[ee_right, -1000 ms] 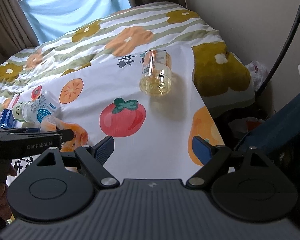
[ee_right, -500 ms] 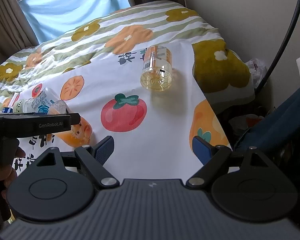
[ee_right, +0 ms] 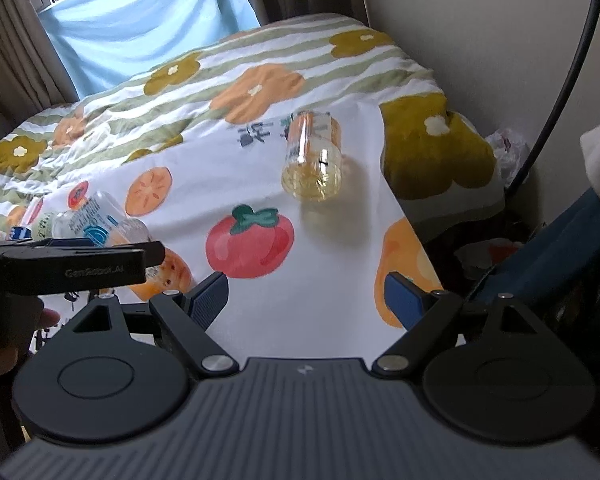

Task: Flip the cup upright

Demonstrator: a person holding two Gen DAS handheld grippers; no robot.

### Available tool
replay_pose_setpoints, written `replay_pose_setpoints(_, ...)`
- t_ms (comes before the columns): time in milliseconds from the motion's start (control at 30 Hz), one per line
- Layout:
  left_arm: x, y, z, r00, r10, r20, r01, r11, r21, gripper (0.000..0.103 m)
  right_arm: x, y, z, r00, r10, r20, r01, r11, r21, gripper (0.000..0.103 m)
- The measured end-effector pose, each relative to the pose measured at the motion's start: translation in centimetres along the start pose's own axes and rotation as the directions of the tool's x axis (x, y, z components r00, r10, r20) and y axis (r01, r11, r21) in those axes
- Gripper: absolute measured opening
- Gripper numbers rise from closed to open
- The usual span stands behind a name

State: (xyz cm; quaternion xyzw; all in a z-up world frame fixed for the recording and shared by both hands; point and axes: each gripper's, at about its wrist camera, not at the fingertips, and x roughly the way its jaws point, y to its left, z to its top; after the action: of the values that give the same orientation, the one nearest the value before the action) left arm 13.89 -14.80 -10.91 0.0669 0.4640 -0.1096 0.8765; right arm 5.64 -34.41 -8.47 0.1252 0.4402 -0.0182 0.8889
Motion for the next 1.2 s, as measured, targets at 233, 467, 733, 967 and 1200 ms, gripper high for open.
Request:
replay_pose_setpoints(233,-6.6,2.2,-0.5,0.996,0.011,0.086,-0.008,0.999,-0.032,0.093,-4.0,2.6,2.2,0.999,-0.002,0.044,0.004,0.998,-0.057,0.100)
replay_pose_setpoints(467,-13.8,5.3,-2.2,0.980,0.051,0.193,-0.035,0.995,-0.089,0.102,-8.0,6.2,3.1,0.995,0.027,0.101,-0.014,0.992,-0.126,0.103)
replay_pose_setpoints(733,-18.6,8.1,-4.9,0.955,0.143,0.261,-0.112,0.985,-0.129,0.103,-11.1,10.0,1.4,0.986,-0.017,0.168,0.050,0.980,-0.192,0.103)
replay_pose_setpoints(967,-20.1,10.5,-7.4,0.948,0.181,0.263,-0.140,0.976,-0.169,0.103,-12.0,11.7,-1.3,0.983,-0.042,0.181,0.081,0.974,-0.210,0.103)
replay_pose_setpoints(1200,-20.6,11.9,-8.8,0.949,0.183,0.258,-0.135,0.972,-0.192,0.103,-12.3,12.6,-2.4,0.982,-0.053,0.181,0.090,0.975,-0.204,0.103)
